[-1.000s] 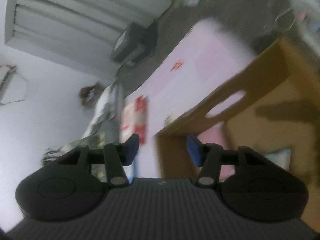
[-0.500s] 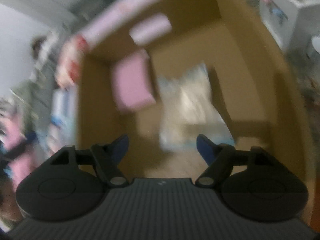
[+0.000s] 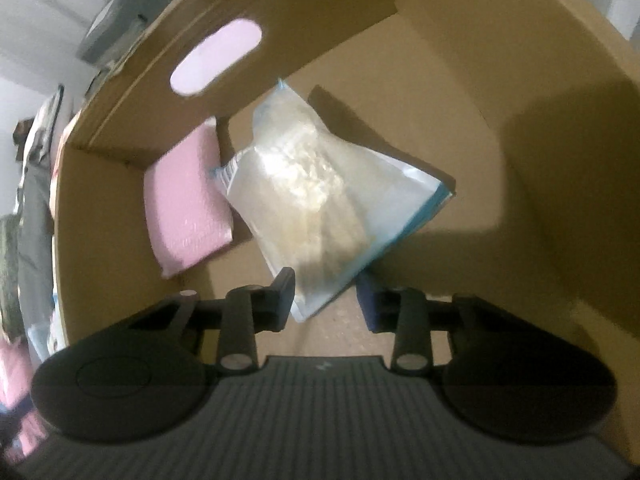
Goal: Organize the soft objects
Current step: 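Carry the cotton-pad bag with the right tool into the box and release, then reach the right tool to the blue-and-white box and grasp it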
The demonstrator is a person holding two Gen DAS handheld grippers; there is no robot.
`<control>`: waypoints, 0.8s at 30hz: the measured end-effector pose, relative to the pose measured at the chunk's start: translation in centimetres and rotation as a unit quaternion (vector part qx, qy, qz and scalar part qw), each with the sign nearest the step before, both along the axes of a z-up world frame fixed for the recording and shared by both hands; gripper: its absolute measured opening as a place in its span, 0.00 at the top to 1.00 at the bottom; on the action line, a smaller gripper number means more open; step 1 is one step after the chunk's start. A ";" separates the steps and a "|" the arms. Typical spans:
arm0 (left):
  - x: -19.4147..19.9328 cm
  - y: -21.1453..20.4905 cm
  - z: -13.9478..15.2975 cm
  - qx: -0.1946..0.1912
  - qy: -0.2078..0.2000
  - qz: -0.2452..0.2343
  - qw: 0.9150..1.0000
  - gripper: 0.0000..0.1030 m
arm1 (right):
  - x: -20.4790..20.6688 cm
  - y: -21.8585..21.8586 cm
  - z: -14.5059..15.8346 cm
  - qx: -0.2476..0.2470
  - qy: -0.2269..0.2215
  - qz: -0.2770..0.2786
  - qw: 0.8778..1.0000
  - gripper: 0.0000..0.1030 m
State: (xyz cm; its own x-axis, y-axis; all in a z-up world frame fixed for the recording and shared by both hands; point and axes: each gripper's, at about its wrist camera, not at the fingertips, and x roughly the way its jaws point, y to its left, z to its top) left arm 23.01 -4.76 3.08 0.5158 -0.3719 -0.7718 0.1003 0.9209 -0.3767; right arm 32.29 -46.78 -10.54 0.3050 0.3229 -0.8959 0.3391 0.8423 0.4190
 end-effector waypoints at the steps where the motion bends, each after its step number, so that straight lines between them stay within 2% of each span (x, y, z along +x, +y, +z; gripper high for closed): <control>1: -0.1 0.4 -0.2 0.000 0.001 0.004 1.000 0.24 | 0.0 0.0 -0.1 0.001 -0.001 -0.009 1.000 0.68; 7: -0.2 2.1 -1.1 -0.007 0.009 0.022 1.000 0.24 | -0.5 -0.8 -0.2 0.024 -0.014 -0.069 0.997 0.71; 8: -0.3 2.3 -1.1 -0.008 0.009 0.025 1.000 0.24 | -0.8 -0.9 -0.1 0.026 -0.018 -0.076 0.997 0.73; 9: -0.4 2.6 -1.2 -0.010 0.009 0.026 1.000 0.24 | -1.3 -1.0 0.0 0.033 -0.023 -0.084 0.996 0.83; 11: -0.4 2.9 -1.3 -0.011 0.010 0.027 1.000 0.24 | -2.2 -1.6 -0.1 0.052 -0.026 -0.101 0.993 0.89; 15: -0.5 3.2 -1.4 -0.014 0.008 0.028 0.999 0.24 | -3.1 -2.3 -0.5 0.059 -0.014 -0.119 0.991 0.89; 18: -0.5 3.3 -1.3 -0.017 0.006 0.027 0.999 0.24 | -1.4 -2.6 -1.0 0.063 -0.012 -0.120 0.991 0.89; 24: -0.8 3.7 -1.4 -0.005 0.002 0.038 0.999 0.24 | 1.5 1.2 -1.0 0.064 -0.024 -0.086 0.994 0.89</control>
